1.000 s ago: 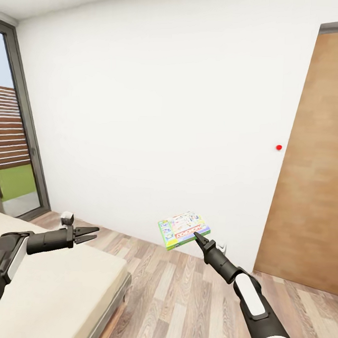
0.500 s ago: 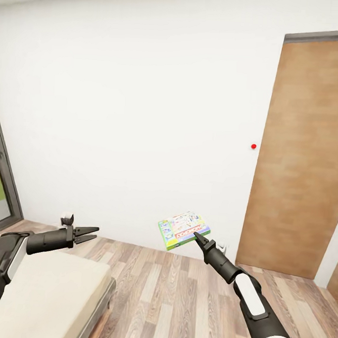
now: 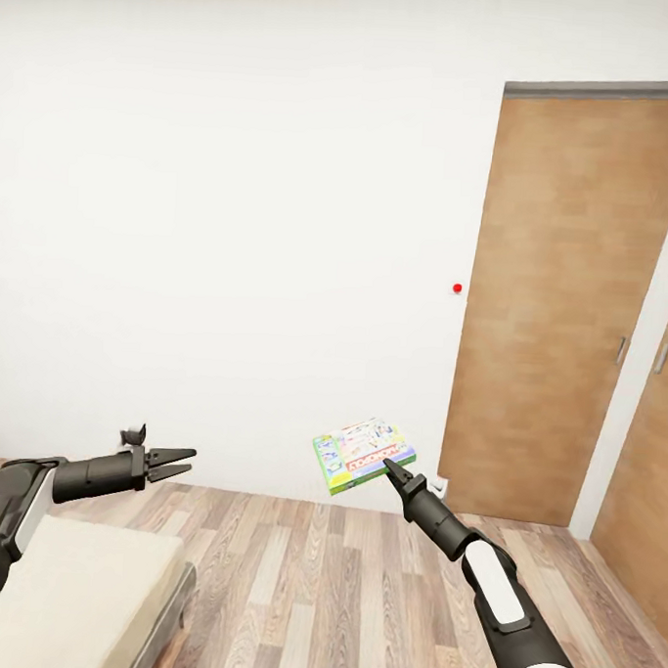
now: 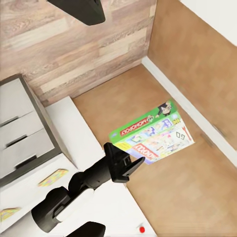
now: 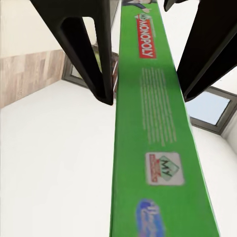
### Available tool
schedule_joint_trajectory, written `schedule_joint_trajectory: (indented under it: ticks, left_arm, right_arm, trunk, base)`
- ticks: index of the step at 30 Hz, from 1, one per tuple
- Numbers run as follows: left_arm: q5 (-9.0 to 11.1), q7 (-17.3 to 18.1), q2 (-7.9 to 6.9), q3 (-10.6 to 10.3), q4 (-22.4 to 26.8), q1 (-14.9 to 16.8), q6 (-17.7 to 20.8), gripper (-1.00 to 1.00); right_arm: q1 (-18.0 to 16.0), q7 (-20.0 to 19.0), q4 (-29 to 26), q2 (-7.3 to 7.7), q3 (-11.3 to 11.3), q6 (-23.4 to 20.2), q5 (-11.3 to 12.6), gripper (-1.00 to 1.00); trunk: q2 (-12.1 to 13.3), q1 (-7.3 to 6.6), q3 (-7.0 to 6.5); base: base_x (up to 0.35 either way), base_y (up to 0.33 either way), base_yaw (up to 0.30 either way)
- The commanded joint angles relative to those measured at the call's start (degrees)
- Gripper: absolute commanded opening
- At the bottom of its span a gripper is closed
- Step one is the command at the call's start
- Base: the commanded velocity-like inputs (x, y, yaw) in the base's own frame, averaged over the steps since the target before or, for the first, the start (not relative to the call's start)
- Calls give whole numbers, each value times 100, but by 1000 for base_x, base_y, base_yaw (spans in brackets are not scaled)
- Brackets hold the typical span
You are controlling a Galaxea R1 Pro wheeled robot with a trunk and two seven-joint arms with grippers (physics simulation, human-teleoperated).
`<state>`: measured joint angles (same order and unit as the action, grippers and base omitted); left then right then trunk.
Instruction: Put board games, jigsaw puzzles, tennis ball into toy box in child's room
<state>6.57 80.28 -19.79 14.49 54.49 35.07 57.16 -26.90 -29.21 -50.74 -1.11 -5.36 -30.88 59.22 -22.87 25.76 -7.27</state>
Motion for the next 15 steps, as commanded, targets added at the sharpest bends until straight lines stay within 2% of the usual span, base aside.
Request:
schedule_joint_trajectory:
  ticks: [1,15]
  left_arm:
    - [11,11,-2,1,0,0,59,100]
    - [2,-3,1,1,0,0,59,100]
  right_arm:
    - [-5,-5,3,-6,-23,-53,46,-100]
    - [-6,-9,-18,5,-2,-57,46,-100]
  trunk:
    - [-5,2,-1]
    - [-5,2,-47]
  base:
    - [0,0,-247]
    - [0,0,-235]
